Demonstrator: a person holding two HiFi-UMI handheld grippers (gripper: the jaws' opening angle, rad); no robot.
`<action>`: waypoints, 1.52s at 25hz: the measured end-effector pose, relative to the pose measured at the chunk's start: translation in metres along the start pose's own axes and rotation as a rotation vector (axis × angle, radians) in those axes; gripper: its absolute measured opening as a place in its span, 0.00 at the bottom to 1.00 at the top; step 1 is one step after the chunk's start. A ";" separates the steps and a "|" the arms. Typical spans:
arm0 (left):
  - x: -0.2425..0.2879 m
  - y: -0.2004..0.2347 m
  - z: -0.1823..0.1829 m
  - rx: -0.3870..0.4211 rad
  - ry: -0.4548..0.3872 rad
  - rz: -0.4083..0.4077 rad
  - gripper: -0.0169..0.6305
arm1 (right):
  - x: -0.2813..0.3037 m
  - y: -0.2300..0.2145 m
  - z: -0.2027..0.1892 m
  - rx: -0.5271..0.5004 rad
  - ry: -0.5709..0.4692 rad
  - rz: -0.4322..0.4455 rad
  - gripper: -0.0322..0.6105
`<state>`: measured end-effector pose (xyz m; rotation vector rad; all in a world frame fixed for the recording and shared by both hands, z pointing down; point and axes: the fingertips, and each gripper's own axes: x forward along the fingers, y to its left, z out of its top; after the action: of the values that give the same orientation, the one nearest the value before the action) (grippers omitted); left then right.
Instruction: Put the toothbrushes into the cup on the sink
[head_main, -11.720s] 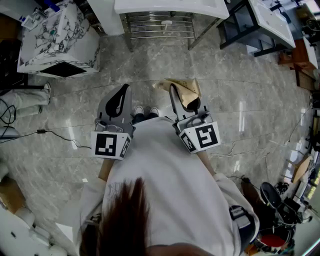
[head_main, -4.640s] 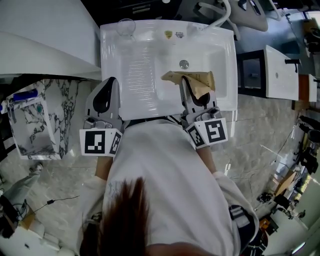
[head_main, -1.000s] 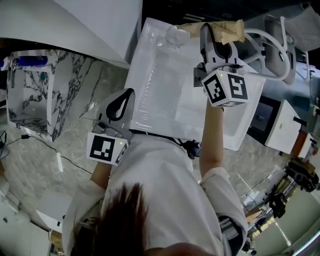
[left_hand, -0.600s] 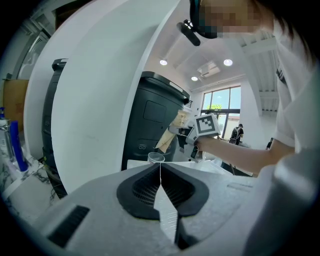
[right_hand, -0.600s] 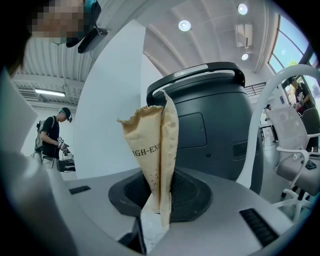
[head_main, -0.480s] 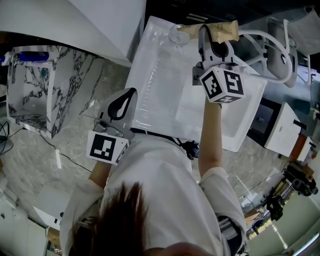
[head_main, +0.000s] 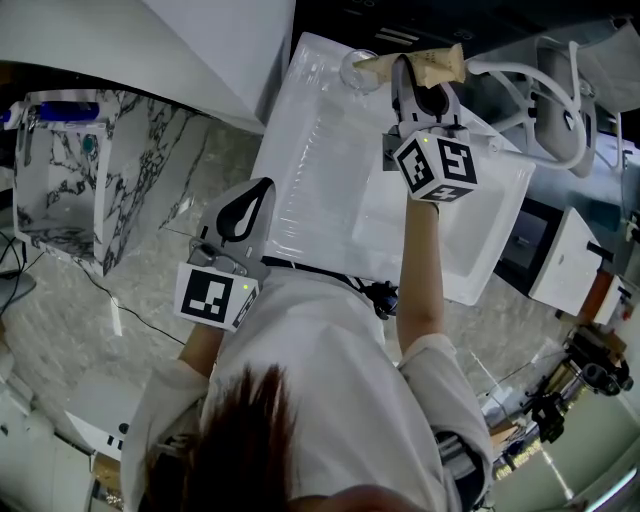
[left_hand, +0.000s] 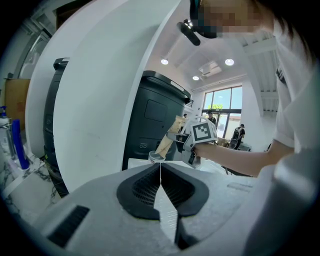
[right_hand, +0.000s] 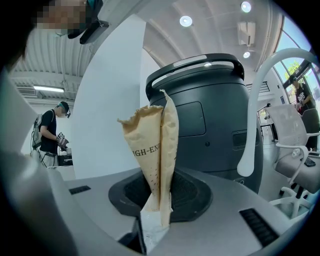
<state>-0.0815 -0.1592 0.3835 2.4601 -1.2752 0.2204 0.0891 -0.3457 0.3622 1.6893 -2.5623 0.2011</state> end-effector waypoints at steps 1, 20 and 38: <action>0.000 0.000 0.000 -0.001 0.000 0.001 0.05 | 0.001 0.000 -0.001 -0.004 0.005 0.000 0.18; 0.001 0.006 0.001 -0.012 -0.001 0.005 0.05 | 0.019 0.005 -0.038 -0.056 0.080 0.013 0.18; 0.002 0.004 0.001 -0.015 -0.001 0.001 0.05 | 0.027 0.005 -0.066 -0.081 0.134 0.028 0.18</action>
<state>-0.0837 -0.1637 0.3843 2.4471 -1.2745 0.2095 0.0729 -0.3586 0.4304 1.5566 -2.4635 0.2022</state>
